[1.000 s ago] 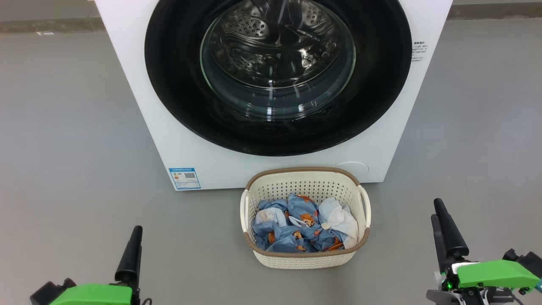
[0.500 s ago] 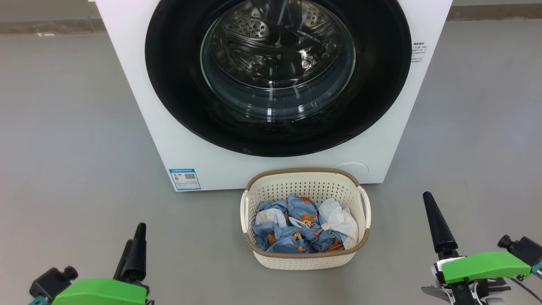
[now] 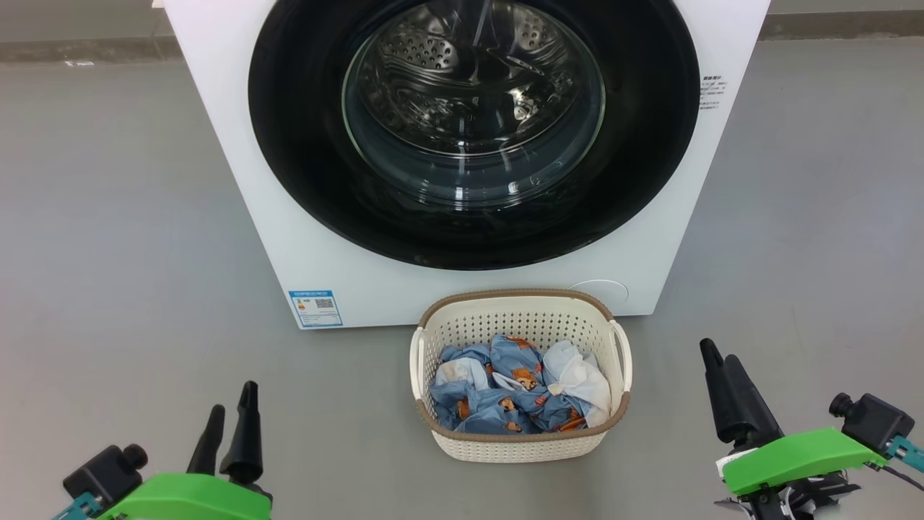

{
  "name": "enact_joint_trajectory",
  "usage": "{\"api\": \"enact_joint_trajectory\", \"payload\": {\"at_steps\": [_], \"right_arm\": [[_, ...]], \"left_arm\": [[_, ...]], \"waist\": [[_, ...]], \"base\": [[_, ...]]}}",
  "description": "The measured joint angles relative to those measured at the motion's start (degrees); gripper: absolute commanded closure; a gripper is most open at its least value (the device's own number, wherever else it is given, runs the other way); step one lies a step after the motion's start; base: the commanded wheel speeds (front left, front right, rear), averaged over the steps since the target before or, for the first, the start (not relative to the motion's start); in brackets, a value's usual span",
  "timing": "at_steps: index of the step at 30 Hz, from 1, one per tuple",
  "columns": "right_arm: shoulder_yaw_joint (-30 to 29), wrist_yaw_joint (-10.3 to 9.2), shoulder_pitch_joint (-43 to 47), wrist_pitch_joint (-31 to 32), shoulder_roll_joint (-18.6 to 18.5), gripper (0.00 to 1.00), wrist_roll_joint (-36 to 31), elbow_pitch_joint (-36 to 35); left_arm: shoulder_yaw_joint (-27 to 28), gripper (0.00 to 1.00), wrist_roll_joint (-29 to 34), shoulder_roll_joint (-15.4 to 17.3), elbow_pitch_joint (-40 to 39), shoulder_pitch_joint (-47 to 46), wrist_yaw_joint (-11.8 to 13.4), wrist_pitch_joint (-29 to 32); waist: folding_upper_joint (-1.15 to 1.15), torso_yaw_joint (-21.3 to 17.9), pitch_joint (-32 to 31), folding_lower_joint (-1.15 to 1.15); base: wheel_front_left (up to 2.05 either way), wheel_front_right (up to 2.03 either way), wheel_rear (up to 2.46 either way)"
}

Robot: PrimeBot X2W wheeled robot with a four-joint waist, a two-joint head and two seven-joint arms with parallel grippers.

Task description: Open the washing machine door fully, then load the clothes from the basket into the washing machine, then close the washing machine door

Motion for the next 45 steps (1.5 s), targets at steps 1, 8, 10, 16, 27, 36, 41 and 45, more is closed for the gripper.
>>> {"api": "enact_joint_trajectory", "payload": {"at_steps": [1, 8, 10, 16, 27, 36, 41, 45], "right_arm": [[0.0, 0.00, -0.1, -0.1, 0.0, 0.00, -1.3, 0.2], [0.6, 0.00, -2.1, -1.2, 0.0, 0.00, -8.8, 2.1], [0.8, 0.00, -2.3, -1.7, 0.0, 0.00, -10.4, 2.6], [1.1, 0.00, -2.6, -2.7, 0.0, 0.00, -15.2, 3.4], [1.8, 0.00, -4.4, -4.3, 0.1, 0.00, -22.4, 4.4], [2.5, 0.00, -4.7, -5.7, 0.1, 0.00, -27.4, 5.4], [2.8, 0.00, -5.8, -6.5, 0.0, 0.00, -30.6, 5.7], [3.0, 0.00, -6.0, -7.2, 0.0, 0.00, -32.3, 5.8]], "left_arm": [[-0.1, 0.00, 0.5, 0.0, 0.2, 0.0, 0.0, -0.4], [-0.7, 0.00, 5.5, -0.1, 0.5, -0.6, -0.1, -1.4], [-0.7, 0.00, 7.4, -0.1, 0.5, -0.9, -0.1, -1.7], [-0.7, 0.00, 11.6, -0.2, 1.1, -0.9, -0.1, -2.7], [-1.2, 0.00, 18.6, -0.5, 1.7, -2.0, -0.2, -4.7], [-1.6, 0.00, 23.3, -0.5, 2.0, -2.5, -0.5, -5.9], [-2.0, 0.00, 26.5, -0.5, 2.1, -3.1, -0.5, -6.7], [-2.1, 0.00, 28.9, -0.5, 2.2, -3.4, -0.5, -7.5]], "waist": [[0.00, 0.0, 0.0, 0.00], [0.00, 0.1, -0.1, 0.00], [0.00, 0.1, -0.1, 0.00], [0.00, 0.2, -0.2, 0.00], [0.00, 0.4, -0.4, 0.00], [0.00, 0.5, -0.6, 0.00], [0.00, 0.6, -0.6, 0.00], [0.00, 0.6, -0.6, 0.00]], "base": [[0.00, 0.00, 0.00], [0.00, 0.00, 0.00], [0.00, 0.00, 0.00], [0.00, 0.00, 0.00], [0.00, 0.00, 0.00], [0.00, 0.00, 0.00], [0.00, 0.00, 0.00], [0.00, 0.00, 0.00]]}}
